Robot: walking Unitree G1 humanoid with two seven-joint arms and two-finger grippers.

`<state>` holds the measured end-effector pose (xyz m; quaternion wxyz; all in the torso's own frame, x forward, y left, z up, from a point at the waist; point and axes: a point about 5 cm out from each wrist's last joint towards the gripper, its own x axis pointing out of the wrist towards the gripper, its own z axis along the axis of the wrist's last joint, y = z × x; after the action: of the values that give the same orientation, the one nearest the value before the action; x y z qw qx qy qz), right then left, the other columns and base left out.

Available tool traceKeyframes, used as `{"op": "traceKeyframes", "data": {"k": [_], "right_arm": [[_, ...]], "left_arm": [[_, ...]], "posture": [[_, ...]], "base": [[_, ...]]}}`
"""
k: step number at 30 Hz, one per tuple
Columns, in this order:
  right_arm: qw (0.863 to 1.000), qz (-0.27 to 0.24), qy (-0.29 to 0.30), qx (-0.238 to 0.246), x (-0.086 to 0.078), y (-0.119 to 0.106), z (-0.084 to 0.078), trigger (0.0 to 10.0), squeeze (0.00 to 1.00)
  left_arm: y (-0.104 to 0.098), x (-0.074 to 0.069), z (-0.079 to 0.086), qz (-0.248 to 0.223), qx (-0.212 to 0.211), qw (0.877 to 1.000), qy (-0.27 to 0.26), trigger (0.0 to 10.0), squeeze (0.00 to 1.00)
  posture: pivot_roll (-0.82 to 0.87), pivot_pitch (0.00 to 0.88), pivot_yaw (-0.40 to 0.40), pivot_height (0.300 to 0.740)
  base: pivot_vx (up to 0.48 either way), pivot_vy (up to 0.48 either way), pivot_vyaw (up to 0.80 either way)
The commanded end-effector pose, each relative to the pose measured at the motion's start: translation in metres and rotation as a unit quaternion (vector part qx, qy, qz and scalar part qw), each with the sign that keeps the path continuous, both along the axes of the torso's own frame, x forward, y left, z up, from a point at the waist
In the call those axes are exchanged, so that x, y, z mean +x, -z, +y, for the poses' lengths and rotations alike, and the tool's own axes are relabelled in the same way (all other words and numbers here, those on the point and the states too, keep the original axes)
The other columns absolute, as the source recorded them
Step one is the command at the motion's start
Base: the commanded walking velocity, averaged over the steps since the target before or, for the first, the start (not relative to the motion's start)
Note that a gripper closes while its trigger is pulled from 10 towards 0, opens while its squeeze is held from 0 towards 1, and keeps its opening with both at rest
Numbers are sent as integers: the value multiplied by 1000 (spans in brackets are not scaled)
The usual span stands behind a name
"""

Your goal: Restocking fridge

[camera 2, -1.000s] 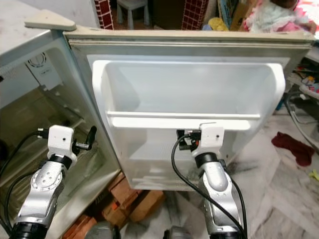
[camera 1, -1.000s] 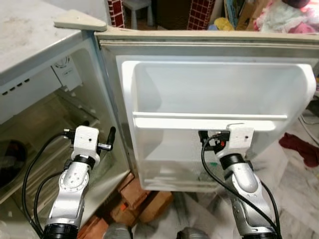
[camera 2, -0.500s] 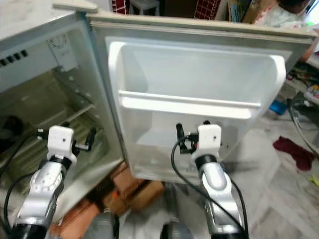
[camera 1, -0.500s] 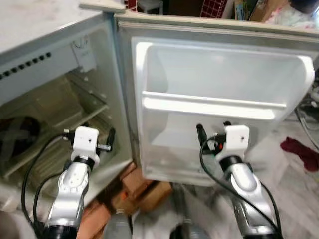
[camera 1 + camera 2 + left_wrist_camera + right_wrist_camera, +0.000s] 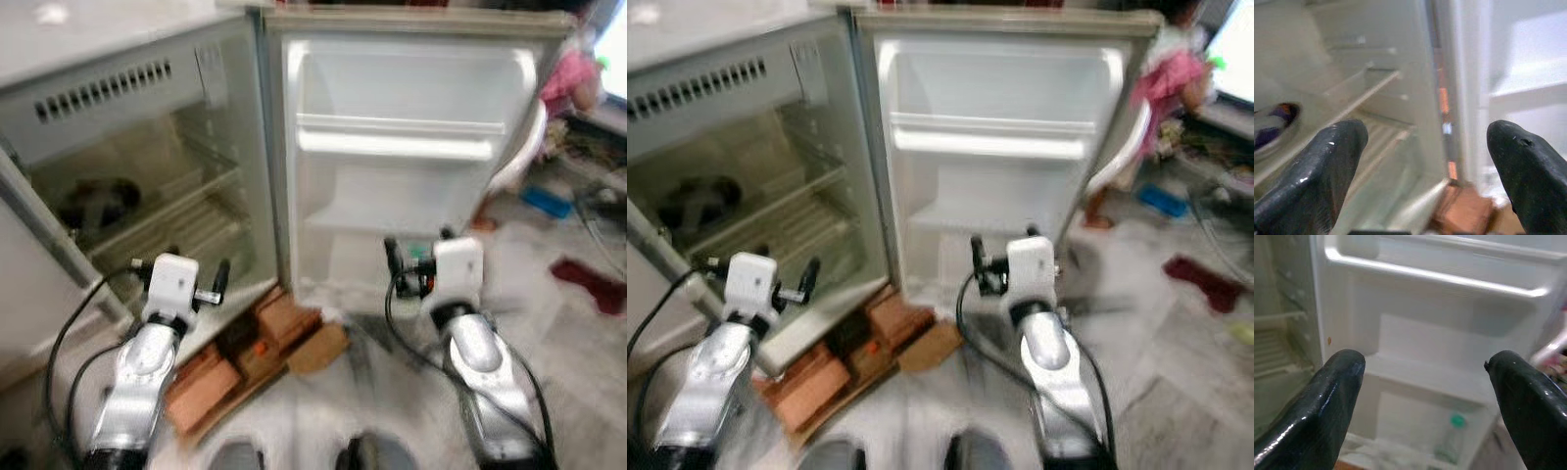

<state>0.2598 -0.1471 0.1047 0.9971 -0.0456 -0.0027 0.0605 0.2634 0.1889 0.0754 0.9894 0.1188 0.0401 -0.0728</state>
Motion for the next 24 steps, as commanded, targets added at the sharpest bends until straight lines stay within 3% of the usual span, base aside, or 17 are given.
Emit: {"op": "traceKeyframes", "data": {"k": [1, 15, 24], "right_arm": [[1000, -26, 7, 3, 5, -11, -3, 10000, 0], [999, -36, 7, 11, 15, -16, -1, 10000, 0], [998, -54, -22, 5, 20, -22, 9, 10000, 0]], "left_arm": [[-7, 3, -2, -14, -4, 1000, 13, 10000, 0], [-5, 3, -4, -10, -5, 1000, 20, 10000, 0], [-5, 4, -9, -7, -7, 999, 34, 10000, 0]], "posture": [[-11, 42, -22, 740], [-16, 47, -29, 740], [-17, 54, -32, 740]], "base": [[0, 0, 0], [220, -391, 0], [303, -369, 0]]}}
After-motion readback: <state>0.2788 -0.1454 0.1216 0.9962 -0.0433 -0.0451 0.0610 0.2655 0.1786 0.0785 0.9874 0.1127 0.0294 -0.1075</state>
